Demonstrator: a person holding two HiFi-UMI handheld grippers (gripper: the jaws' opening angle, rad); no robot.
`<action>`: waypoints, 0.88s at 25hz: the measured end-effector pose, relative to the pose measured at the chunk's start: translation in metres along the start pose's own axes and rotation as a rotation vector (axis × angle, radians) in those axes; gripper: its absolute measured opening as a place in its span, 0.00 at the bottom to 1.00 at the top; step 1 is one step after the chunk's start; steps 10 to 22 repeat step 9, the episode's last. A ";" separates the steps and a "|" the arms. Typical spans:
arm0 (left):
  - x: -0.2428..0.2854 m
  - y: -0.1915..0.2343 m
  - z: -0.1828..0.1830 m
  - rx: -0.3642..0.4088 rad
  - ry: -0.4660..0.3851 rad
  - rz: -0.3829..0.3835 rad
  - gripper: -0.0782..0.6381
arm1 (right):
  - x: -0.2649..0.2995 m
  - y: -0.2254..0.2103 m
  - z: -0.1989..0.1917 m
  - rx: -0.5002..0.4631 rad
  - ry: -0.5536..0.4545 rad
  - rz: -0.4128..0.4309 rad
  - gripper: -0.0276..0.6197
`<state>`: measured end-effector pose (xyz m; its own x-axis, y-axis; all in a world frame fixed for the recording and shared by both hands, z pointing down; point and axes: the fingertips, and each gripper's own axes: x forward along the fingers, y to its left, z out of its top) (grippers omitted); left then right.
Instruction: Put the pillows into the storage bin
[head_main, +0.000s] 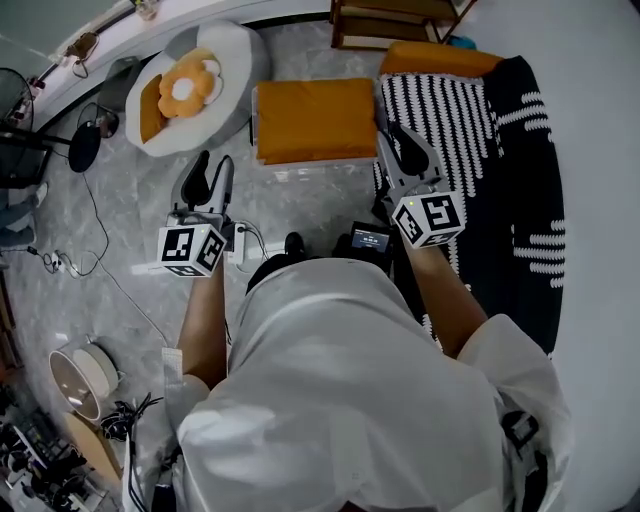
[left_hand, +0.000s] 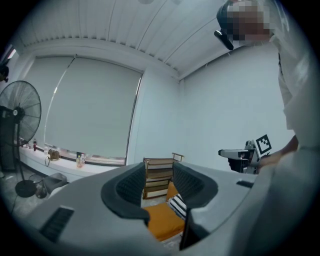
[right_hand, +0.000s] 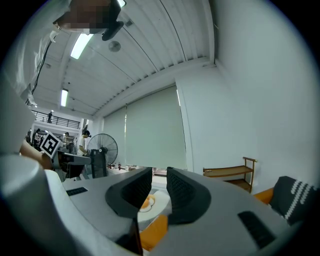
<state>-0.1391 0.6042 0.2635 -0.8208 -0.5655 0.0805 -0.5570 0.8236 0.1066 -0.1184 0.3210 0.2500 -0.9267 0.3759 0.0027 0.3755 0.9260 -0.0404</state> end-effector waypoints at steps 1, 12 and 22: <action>-0.002 0.000 -0.002 -0.005 0.002 -0.001 0.35 | -0.001 0.000 0.000 0.001 -0.001 0.001 0.21; -0.005 0.021 0.004 -0.015 0.000 -0.009 0.35 | 0.007 0.011 0.007 0.008 -0.011 -0.013 0.21; -0.005 0.021 0.004 -0.015 0.000 -0.009 0.35 | 0.007 0.011 0.007 0.008 -0.011 -0.013 0.21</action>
